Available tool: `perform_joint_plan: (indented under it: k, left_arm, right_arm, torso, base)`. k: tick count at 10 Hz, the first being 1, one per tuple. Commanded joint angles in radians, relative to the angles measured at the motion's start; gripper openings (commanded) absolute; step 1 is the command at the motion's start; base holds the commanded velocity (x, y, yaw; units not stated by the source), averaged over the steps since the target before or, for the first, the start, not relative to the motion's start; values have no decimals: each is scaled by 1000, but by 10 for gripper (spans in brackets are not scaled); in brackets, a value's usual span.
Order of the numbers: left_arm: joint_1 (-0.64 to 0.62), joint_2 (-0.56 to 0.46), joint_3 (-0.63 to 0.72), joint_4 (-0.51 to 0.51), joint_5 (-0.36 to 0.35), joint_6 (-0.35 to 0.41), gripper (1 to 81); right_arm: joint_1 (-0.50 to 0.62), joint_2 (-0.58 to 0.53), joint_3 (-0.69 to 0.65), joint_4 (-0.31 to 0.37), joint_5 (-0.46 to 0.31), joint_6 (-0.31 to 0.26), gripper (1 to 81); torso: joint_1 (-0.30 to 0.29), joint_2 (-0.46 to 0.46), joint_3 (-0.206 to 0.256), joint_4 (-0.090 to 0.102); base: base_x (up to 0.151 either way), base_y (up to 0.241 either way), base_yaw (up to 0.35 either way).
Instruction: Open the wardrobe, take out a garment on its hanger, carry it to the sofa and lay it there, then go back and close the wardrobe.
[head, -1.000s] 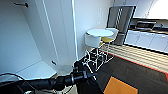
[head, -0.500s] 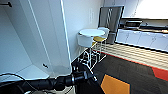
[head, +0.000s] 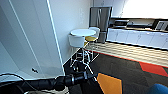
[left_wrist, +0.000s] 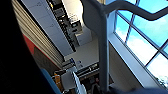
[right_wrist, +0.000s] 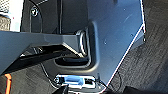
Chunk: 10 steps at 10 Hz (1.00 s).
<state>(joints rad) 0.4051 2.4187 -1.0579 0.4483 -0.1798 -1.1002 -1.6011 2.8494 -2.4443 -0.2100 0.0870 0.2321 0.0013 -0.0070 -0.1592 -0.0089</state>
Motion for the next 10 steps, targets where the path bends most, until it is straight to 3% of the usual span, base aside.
perform_joint_plan:
  k: [1,7,10]
  left_arm:
    - [-147,-7,50,32,-41,13,10]
    - [-147,7,55,32,-41,11,10]
    - [-136,34,61,47,25,14,10]
  right_arm:
    - [20,-3,4,-2,-56,-2,811]
    - [22,6,4,-11,-56,-2,811]
    - [25,6,2,-9,-58,-4,811]
  torso:
    - [0,0,0,0]
    - [0,0,0,0]
    - [0,0,0,0]
  base:
    - [0,0,-239]
    - [0,0,-240]
    - [0,0,-241]
